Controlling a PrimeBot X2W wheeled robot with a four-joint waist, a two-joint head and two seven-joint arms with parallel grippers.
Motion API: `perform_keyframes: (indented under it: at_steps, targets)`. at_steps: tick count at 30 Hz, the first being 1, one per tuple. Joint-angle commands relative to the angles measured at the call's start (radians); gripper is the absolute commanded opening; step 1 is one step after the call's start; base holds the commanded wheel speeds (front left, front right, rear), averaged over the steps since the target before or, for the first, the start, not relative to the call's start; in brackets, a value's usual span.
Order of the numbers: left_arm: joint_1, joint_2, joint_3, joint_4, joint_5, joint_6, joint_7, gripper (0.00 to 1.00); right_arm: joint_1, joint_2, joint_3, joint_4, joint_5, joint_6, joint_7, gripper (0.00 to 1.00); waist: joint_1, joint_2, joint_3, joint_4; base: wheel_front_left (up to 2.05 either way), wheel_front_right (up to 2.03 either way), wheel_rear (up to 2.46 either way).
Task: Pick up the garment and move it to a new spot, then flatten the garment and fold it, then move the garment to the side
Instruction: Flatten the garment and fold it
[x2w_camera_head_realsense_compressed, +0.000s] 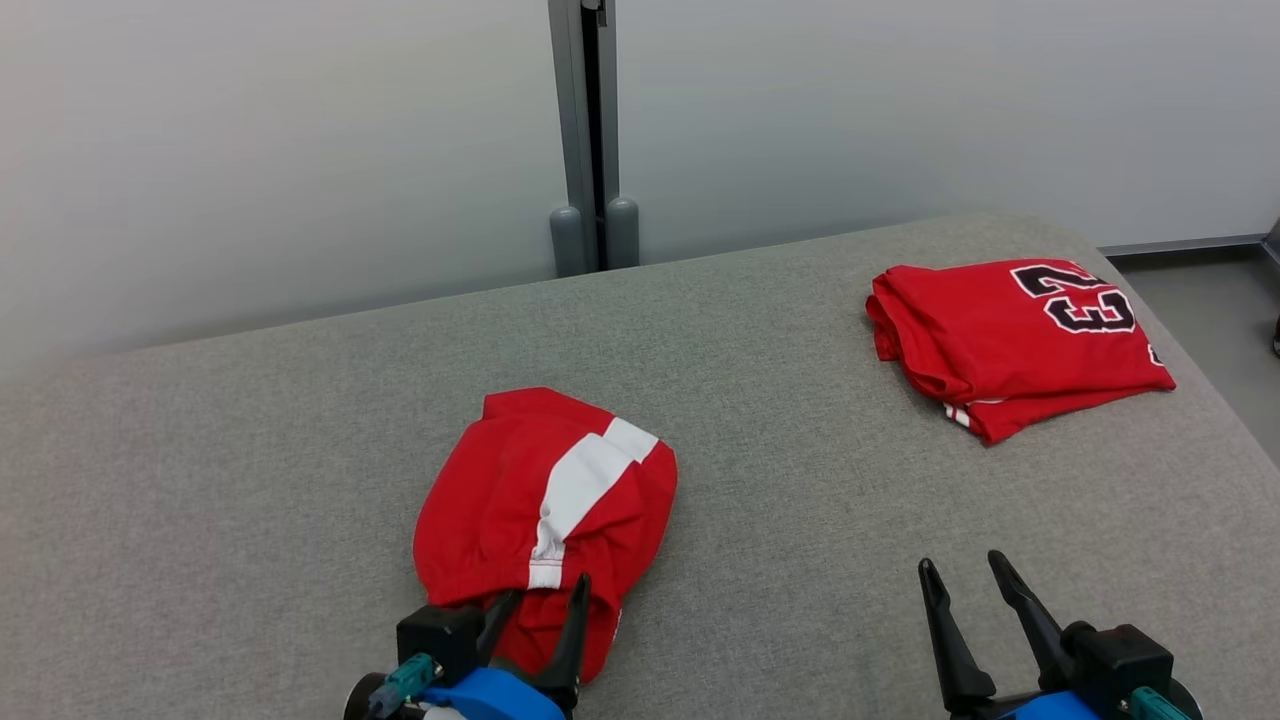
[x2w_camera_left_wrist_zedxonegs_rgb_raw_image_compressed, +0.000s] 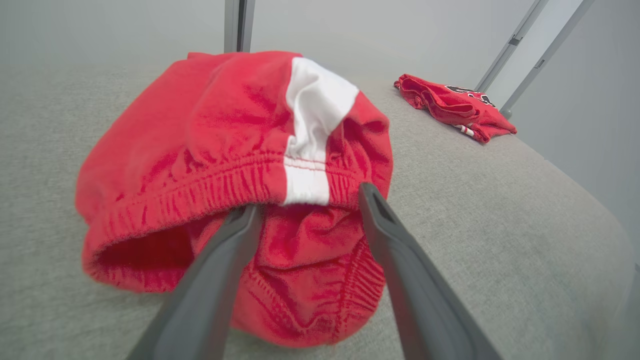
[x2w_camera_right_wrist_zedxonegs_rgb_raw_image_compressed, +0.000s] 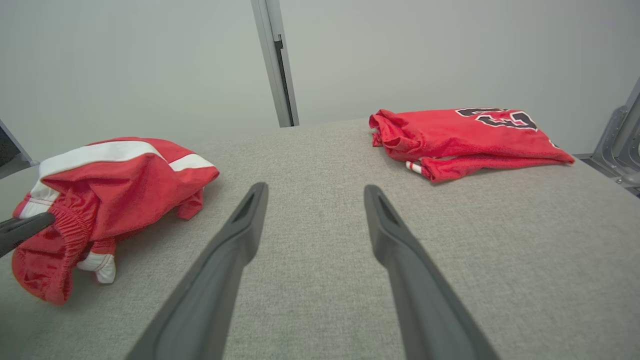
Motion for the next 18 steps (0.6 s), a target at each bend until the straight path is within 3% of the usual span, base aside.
perform_keyframes:
  at_steps: [1,9,10,11,12,18]
  targets:
    - [-0.032,0.0,-0.002,0.003,-0.024,-0.001,-0.004,1.0,-0.013,-0.002,0.002,-0.002,-0.003,0.0,0.004,1.0,0.0,0.0,0.005,-0.005,0.0,0.0,0.0]
    - [-0.088,0.0,0.01,0.002,-0.078,-0.001,-0.005,1.0,-0.021,-0.002,0.008,0.002,0.004,0.0,0.0,1.0,0.0,0.0,0.021,-0.021,0.0,0.0,0.0]
    - [-0.092,0.0,0.015,0.005,-0.088,-0.001,-0.005,0.94,-0.022,-0.002,0.009,0.002,0.005,0.0,-0.001,1.0,0.0,0.0,0.023,-0.022,0.0,0.0,0.0]
    - [-0.098,0.0,0.021,0.009,-0.094,-0.001,-0.005,0.31,-0.022,-0.002,0.01,0.003,0.006,0.0,-0.002,1.0,0.0,0.0,0.025,-0.024,0.0,0.0,0.0]
    - [-0.107,0.0,0.03,0.012,-0.097,-0.001,-0.005,0.0,-0.021,-0.002,0.011,0.004,0.007,0.0,-0.002,1.0,0.0,0.0,0.026,-0.026,0.0,0.0,0.0]
    - [-0.154,0.001,0.099,0.012,-0.038,0.0,-0.005,0.0,-0.025,-0.002,0.002,0.01,0.009,0.0,-0.009,1.0,0.0,0.0,0.03,-0.025,0.0,0.0,0.0]
